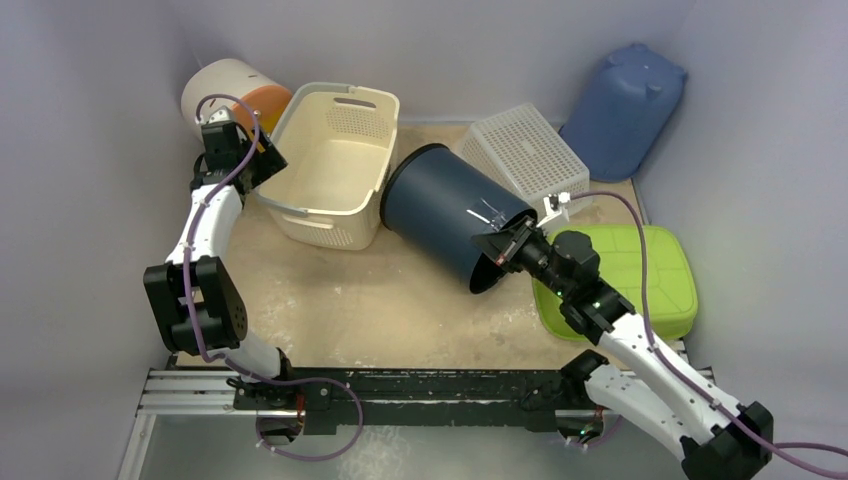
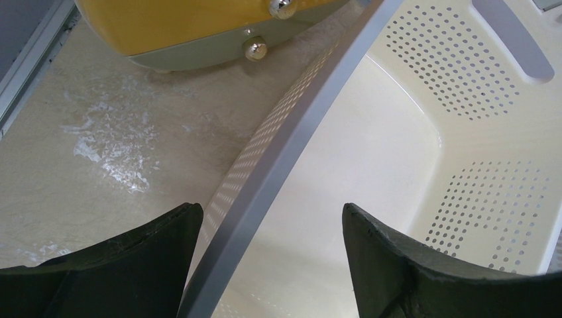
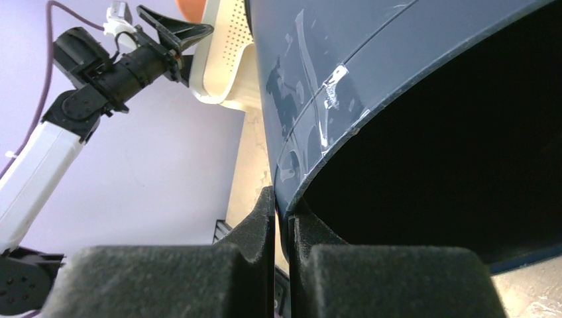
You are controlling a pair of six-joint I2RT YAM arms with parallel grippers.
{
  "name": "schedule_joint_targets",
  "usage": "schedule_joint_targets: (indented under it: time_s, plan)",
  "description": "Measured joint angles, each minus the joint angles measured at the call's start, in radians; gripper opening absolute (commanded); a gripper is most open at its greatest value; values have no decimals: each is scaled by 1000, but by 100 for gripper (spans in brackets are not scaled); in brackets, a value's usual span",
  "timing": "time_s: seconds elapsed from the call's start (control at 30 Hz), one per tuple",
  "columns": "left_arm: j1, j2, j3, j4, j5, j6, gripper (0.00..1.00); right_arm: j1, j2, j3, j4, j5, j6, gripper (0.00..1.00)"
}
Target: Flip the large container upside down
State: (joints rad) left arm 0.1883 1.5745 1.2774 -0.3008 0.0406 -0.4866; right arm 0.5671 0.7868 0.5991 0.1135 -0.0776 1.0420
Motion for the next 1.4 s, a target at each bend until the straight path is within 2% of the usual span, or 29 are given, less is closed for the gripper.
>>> schedule_joint_targets:
  time_s: [0.27,0.4,0.57,0.87,1.13,1.4]
  plan:
    - [0,0,0,0,0,0,77,-3,-126,-6,-31,-27,-18,0]
    - [0,0,1,-1,0,0,77,-7,-127,12,-54,-76,-29,0]
    - [0,0,2,-1,0,0,77,-7,-100,12,17,-143,-24,0]
    - [0,0,2,-3,0,0,77,-6,47,-171,462,-331,165,0]
    - [2,0,2,-6,-9,6,77,-11,127,-143,686,-556,320,0]
    - [14,-1,2,-1,-40,18,77,-3,375,-122,1122,-678,515,0]
